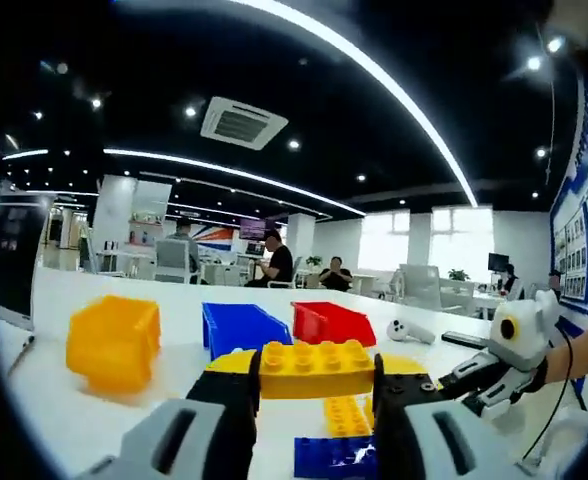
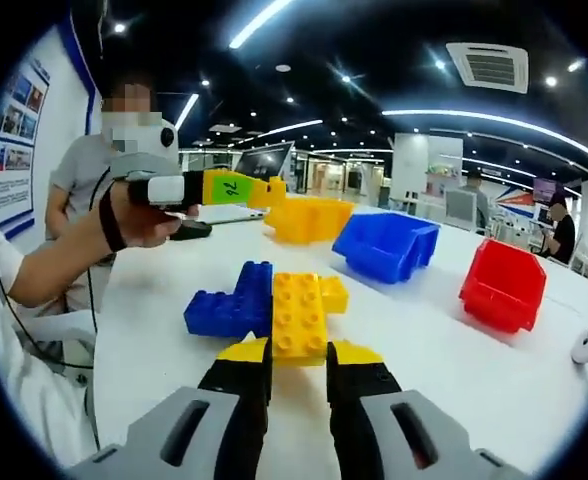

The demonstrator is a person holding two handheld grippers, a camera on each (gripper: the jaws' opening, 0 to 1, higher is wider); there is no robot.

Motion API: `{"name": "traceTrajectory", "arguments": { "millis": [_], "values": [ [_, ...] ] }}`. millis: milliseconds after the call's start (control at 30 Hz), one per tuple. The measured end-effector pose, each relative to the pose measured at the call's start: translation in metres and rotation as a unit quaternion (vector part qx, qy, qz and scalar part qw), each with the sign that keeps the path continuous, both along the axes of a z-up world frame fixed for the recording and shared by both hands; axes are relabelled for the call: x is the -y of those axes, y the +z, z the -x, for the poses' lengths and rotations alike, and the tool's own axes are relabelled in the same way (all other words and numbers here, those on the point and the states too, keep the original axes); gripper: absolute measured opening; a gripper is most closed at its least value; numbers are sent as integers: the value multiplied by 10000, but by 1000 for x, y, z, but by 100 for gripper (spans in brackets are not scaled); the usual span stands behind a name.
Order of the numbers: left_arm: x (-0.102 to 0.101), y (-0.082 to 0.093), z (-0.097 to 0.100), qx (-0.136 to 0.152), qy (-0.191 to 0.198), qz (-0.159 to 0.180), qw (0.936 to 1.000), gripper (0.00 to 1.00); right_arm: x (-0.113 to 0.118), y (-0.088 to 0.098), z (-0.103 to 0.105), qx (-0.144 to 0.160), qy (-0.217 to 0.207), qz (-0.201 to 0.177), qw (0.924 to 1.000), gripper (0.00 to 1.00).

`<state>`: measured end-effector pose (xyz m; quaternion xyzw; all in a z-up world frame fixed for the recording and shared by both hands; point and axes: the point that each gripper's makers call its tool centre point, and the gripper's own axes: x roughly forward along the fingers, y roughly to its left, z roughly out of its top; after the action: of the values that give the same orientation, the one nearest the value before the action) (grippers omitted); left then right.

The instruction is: Take apart the toy blocks one by one and place each separated block into its matching bin, sorting the blocks by their type until all the connected pieces are disassembled and separated into the correct bins

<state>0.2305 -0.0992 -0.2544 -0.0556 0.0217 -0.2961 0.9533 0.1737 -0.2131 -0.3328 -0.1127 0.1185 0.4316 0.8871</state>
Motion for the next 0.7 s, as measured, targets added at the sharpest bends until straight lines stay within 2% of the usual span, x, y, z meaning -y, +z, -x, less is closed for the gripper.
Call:
{"name": "traceTrajectory", "arguments": {
  "millis": [133, 267, 300, 333, 433, 567, 600, 667, 700],
  "values": [
    [-28, 9, -18, -70, 173, 238, 9995, 45, 0, 2, 3, 23, -12, 9, 10000, 23],
    [-55, 17, -36, -52, 475, 161, 9987, 45, 0, 2, 6, 20, -37, 11, 10000, 23],
    [-64, 19, -43, -54, 579, 153, 9982, 45, 2, 1, 1, 10, -41, 13, 10000, 23],
    [-78, 17, -56, -51, 734, 152, 9972, 45, 3, 1, 1, 5, -48, 15, 10000, 23],
    [-106, 13, -75, -109, 1030, -8, 9946, 45, 4, 0, 2, -41, -85, 14, 10000, 23],
    [-131, 9, -83, -192, 1366, -40, 9904, 45, 5, 0, 3, -60, -121, -8, 9999, 23],
    [-146, 8, -100, -205, 1493, -64, 9886, 45, 5, 0, 4, -61, -121, -14, 9999, 23],
    [-166, 4, -116, -239, 1727, -162, 9846, 45, 7, -1, 0, -54, -120, 15, 9999, 23],
    [-174, 3, -124, -274, 1822, -86, 9828, 45, 7, -1, 0, -23, -117, 52, 9999, 23]
  ]
}}
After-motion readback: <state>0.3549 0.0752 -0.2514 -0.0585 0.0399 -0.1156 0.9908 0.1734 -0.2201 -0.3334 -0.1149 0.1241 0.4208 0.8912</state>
